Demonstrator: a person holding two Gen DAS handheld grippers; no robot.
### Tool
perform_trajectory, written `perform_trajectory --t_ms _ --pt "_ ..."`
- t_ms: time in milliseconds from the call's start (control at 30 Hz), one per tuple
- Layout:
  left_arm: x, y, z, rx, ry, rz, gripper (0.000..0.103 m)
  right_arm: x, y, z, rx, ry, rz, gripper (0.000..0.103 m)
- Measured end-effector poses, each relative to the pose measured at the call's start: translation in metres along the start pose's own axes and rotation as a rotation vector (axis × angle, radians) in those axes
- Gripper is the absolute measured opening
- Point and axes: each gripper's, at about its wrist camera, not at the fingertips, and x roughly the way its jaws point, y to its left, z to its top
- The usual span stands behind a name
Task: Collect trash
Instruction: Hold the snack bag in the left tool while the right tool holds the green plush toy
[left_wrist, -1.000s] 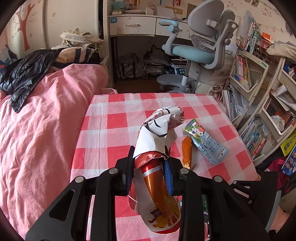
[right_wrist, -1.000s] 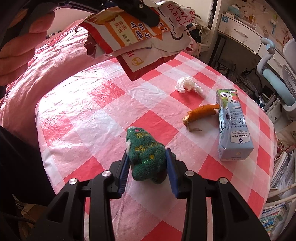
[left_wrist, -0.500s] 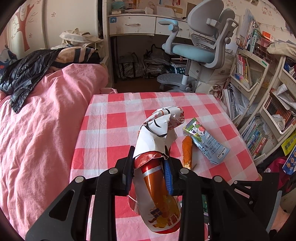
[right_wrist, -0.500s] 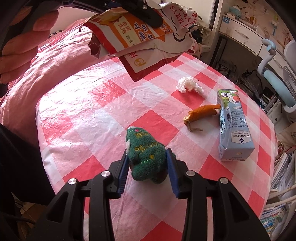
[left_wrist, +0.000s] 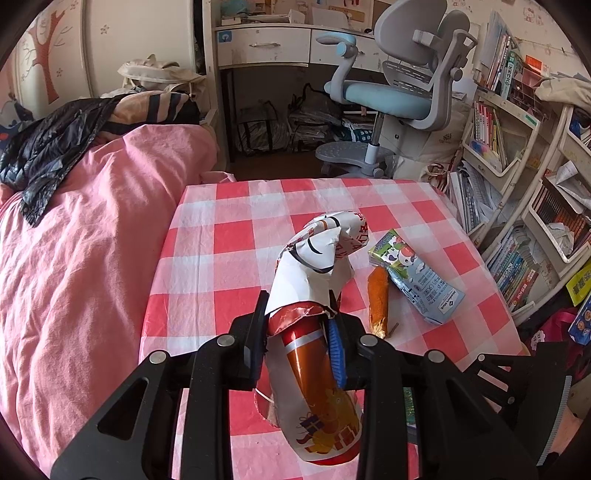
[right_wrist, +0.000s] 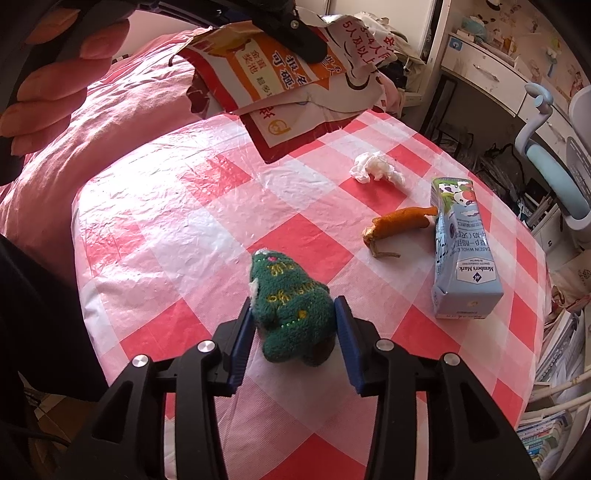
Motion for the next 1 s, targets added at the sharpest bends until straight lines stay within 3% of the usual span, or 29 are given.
perform_trajectory --t_ms 1000 --pt "0.0059 -0.0026 -0.0001 0.014 0.009 0.009 0.028 -0.0047 0.0037 0.0005 -0.016 -0.021 0.010 0.040"
